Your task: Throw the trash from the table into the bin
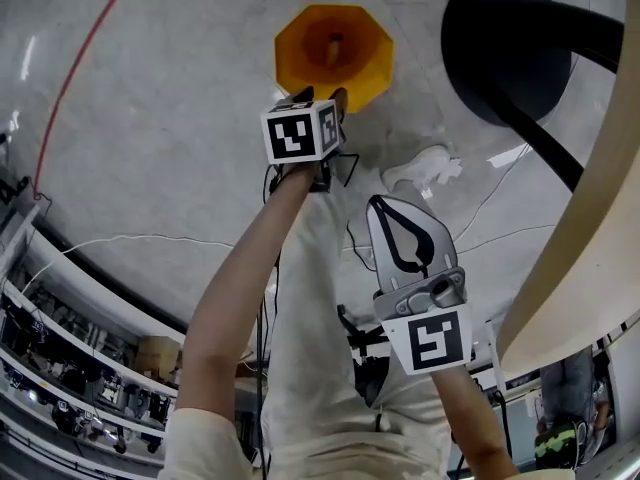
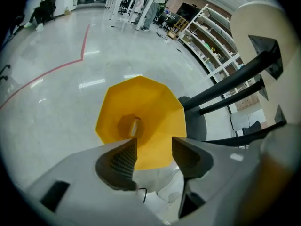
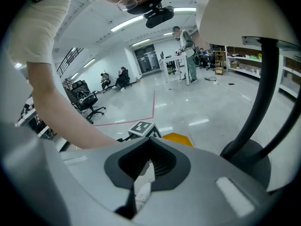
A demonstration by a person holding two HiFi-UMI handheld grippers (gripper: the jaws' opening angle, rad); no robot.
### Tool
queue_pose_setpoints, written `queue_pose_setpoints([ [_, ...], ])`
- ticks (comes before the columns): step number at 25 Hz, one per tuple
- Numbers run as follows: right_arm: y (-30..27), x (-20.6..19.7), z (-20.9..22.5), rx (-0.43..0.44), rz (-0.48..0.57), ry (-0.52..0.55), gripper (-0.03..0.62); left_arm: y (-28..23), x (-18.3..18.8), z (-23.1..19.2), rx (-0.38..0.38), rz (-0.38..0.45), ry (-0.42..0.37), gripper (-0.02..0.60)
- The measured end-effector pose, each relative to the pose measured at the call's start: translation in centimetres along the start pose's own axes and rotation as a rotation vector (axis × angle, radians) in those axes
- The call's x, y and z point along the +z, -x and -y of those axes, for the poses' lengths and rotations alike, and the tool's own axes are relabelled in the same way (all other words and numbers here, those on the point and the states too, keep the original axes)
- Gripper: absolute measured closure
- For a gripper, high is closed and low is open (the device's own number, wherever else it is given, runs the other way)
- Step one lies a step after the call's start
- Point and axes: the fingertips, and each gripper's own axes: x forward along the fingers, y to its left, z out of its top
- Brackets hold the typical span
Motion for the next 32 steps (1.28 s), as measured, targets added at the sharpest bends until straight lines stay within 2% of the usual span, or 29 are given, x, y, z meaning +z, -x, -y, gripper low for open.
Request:
queue_pose_setpoints([
  [1,0.3,0.4,0.0,-0.002,0.007,0.006,0.588,0.6,0.3,0.4,-0.004,0.003,0.002,0.349],
  [3,0.9,1.1,0.1,-0.008,0.034,0.014,0.588,1.8,0.8,1.2,-0.008,0.011,0.021,0.486],
  [5,1.6,1.5,-0.3,-0.002,0.054,0.018,0.588,3.4,0.7,2.3,-0.013,0.025,0.020,0.562],
  [6,2.1,1.9,-0.7,0.005,0.060,0.018,0.588,4.3,0.7,2.9,-0.018,0.033,0.005,0.574],
  [12,6.2,5.9,-3.7,0.051,0.094,0.052,0.588,12.6,2.3,7.5,-0.030,0.104,-0.057,0.574],
  [15,9.0,7.1,-4.8,0.096,0.047,0.156,0.588,16.9,3.0,10.4,-0.036,0.143,-0.107,0.574],
  [17,11.2,8.4,-5.2,0.108,0.050,0.170,0.588,19.7,3.3,12.5,-0.045,0.159,-0.123,0.574],
  [18,12.6,9.5,-5.3,0.101,0.076,0.148,0.588,21.2,3.3,13.5,-0.051,0.164,-0.125,0.574],
  [21,17.1,14.3,-5.2,0.033,0.240,-0.002,0.588,25.9,3.7,16.9,-0.068,0.182,-0.135,0.574],
  [23,20.2,17.0,-4.9,0.006,0.304,-0.015,0.588,29.0,4.4,19.5,-0.084,0.201,-0.149,0.574],
  [26,24.4,19.5,-4.0,-0.010,0.324,0.062,0.588,32.8,5.6,23.5,-0.103,0.222,-0.174,0.574],
  [29,27.6,19.3,-3.0,-0.017,0.247,0.202,0.588,35.2,6.0,27.1,-0.108,0.239,-0.190,0.574],
  [32,31.0,19.9,-2.2,-0.055,0.275,0.228,0.587,37.7,5.6,30.7,-0.119,0.258,-0.219,0.574],
])
